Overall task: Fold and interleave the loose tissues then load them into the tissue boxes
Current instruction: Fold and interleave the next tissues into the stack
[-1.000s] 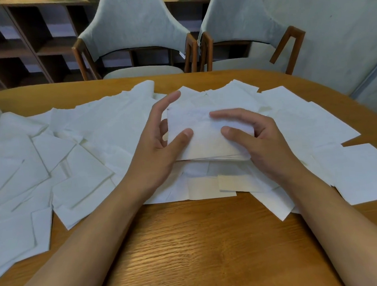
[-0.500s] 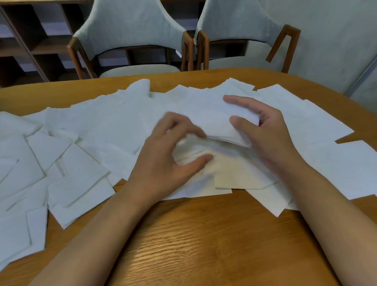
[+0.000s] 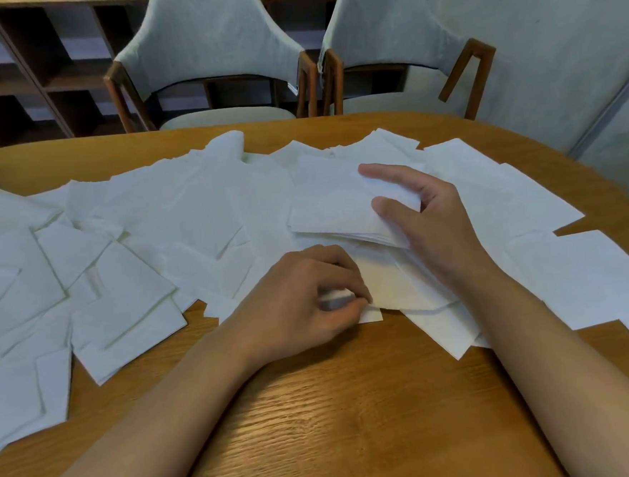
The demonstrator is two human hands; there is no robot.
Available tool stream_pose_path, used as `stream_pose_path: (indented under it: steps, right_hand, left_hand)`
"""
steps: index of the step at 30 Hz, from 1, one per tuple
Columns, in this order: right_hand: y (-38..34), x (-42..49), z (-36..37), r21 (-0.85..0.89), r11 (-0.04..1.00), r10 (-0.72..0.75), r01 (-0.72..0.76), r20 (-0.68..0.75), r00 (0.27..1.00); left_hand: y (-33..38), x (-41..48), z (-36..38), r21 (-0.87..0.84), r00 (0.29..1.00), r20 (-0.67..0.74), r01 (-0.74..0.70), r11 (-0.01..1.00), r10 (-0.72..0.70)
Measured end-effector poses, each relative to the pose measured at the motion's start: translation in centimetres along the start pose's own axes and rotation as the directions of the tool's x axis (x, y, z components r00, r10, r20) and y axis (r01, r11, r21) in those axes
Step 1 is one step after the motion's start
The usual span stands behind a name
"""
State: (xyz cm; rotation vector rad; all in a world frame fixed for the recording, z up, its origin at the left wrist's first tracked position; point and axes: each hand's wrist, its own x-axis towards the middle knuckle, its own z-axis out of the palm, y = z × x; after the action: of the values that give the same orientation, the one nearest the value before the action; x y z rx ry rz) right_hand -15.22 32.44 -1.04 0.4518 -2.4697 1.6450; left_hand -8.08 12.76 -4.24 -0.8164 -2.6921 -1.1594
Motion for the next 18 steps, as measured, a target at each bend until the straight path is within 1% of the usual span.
stream_pose_path:
  steps: [2, 6, 9, 12, 15, 18]
  right_hand:
    - [-0.01, -0.01, 0.03, -0.003, 1.0, -0.001, 0.001, 0.002, 1.0]
    - [0.03, 0.0, 0.15, -0.016, 1.0, 0.002, -0.002, 0.007, 1.0]
    - [0.02, -0.01, 0.19, -0.02, 1.0, -0.001, 0.001, 0.007, 1.0]
    - [0.0, -0.09, 0.2, -0.007, 1.0, 0.001, -0.001, 0.007, 1.0]
    - [-0.06, -0.24, 0.23, 0.059, 0.998, 0.017, -0.018, 0.024, 1.0]
    - [-0.15, -0.12, 0.11, 0.016, 1.0, -0.01, 0.01, 0.029, 1.0]
  left_hand:
    - [-0.07, 0.02, -0.06, 0.007, 1.0, -0.007, 0.008, 1.0, -0.008]
    - [-0.07, 0.13, -0.08, 0.061, 0.998, 0.06, -0.031, 0.998, 0.027]
    - [-0.11, 0.12, 0.02, 0.088, 0.997, 0.05, -0.067, 0.994, 0.063]
    - [0.05, 0.06, 0.08, 0.04, 0.998, 0.034, -0.052, 0.998, 0.05]
    - [-0.14, 0.14, -0.19, -0.01, 0.999, 0.042, -0.026, 1.0, 0.027]
    - [-0.5, 0.24, -0.6, -0.032, 0.996, 0.088, -0.008, 0.999, 0.011]
